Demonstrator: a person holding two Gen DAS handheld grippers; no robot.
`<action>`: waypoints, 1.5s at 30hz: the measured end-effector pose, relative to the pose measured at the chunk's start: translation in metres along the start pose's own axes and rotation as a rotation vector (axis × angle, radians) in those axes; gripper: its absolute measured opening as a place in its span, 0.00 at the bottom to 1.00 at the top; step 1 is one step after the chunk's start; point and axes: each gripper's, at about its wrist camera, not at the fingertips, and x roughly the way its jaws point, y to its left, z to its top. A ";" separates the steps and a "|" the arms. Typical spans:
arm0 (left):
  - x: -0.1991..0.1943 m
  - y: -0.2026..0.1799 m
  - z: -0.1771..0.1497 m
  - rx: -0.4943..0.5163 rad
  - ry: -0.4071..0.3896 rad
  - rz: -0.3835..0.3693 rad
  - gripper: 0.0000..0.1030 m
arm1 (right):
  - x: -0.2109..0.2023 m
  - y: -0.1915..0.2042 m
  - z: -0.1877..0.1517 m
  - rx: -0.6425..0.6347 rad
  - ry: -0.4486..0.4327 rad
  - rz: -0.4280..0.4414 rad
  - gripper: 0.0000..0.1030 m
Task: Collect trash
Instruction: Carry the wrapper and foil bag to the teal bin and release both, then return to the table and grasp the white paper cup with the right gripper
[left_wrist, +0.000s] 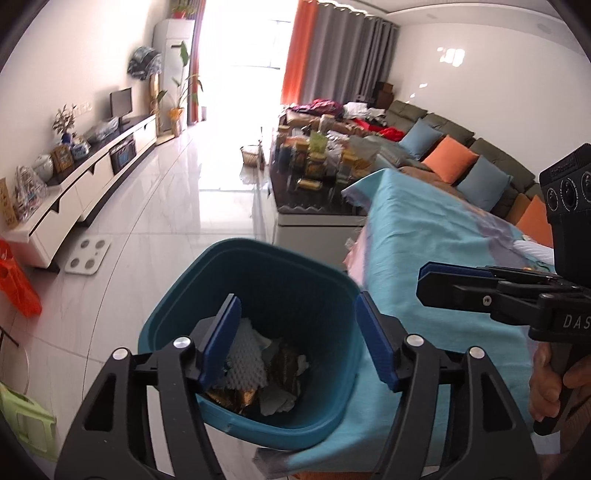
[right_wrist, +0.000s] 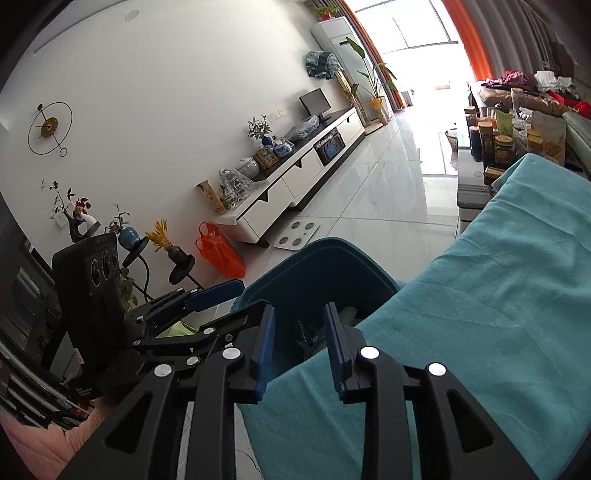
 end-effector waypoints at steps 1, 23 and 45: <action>-0.003 -0.006 0.000 0.010 -0.008 -0.011 0.64 | -0.011 0.001 -0.002 -0.014 -0.021 -0.006 0.28; -0.001 -0.206 -0.019 0.267 0.046 -0.364 0.65 | -0.209 -0.078 -0.102 0.169 -0.269 -0.346 0.30; 0.047 -0.356 -0.041 0.421 0.199 -0.507 0.62 | -0.285 -0.169 -0.173 0.405 -0.347 -0.586 0.43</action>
